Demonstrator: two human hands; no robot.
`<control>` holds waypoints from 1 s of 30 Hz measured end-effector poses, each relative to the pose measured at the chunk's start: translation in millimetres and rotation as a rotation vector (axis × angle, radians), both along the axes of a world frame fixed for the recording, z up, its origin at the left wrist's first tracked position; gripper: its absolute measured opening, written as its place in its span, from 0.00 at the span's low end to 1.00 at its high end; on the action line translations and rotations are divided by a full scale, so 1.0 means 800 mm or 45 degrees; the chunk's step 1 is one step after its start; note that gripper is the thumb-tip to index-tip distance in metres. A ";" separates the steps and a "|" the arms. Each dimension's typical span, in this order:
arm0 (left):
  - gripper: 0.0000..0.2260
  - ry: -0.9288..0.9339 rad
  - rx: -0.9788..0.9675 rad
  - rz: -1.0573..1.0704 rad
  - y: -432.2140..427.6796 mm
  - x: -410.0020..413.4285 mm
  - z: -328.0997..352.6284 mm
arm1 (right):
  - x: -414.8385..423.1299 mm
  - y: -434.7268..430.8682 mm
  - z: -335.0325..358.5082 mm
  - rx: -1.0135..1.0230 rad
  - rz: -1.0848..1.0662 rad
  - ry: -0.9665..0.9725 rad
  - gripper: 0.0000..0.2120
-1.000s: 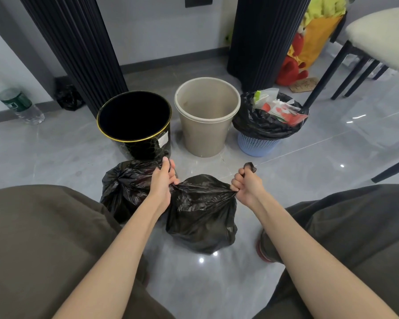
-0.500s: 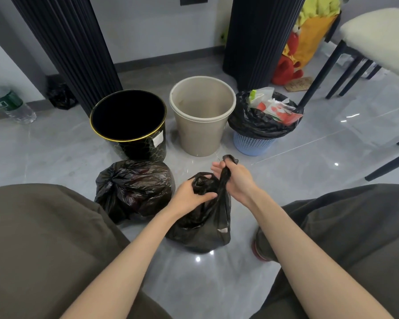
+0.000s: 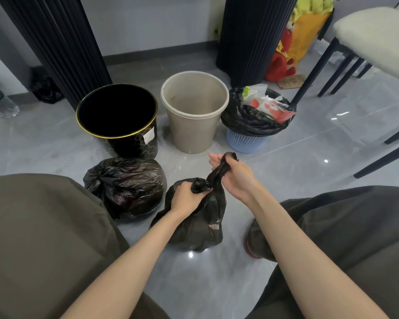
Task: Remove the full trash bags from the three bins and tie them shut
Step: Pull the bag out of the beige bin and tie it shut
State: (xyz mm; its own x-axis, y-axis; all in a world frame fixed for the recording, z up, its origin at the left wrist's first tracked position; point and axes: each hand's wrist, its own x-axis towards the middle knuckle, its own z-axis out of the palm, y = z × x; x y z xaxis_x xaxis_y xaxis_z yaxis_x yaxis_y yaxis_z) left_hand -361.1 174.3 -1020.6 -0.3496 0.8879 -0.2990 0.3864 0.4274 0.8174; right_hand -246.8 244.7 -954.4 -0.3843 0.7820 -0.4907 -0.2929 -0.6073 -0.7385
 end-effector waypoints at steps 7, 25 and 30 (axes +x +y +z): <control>0.07 -0.299 0.029 0.140 0.000 -0.002 0.009 | 0.028 -0.023 -0.030 0.239 0.435 -0.243 0.13; 0.13 -0.784 -0.003 0.316 -0.009 -0.047 0.020 | 0.005 -0.019 -0.036 -0.201 -0.322 0.082 0.12; 0.09 -0.858 -0.075 0.416 -0.006 -0.048 0.028 | -0.003 -0.022 -0.045 -0.165 -0.332 -0.070 0.16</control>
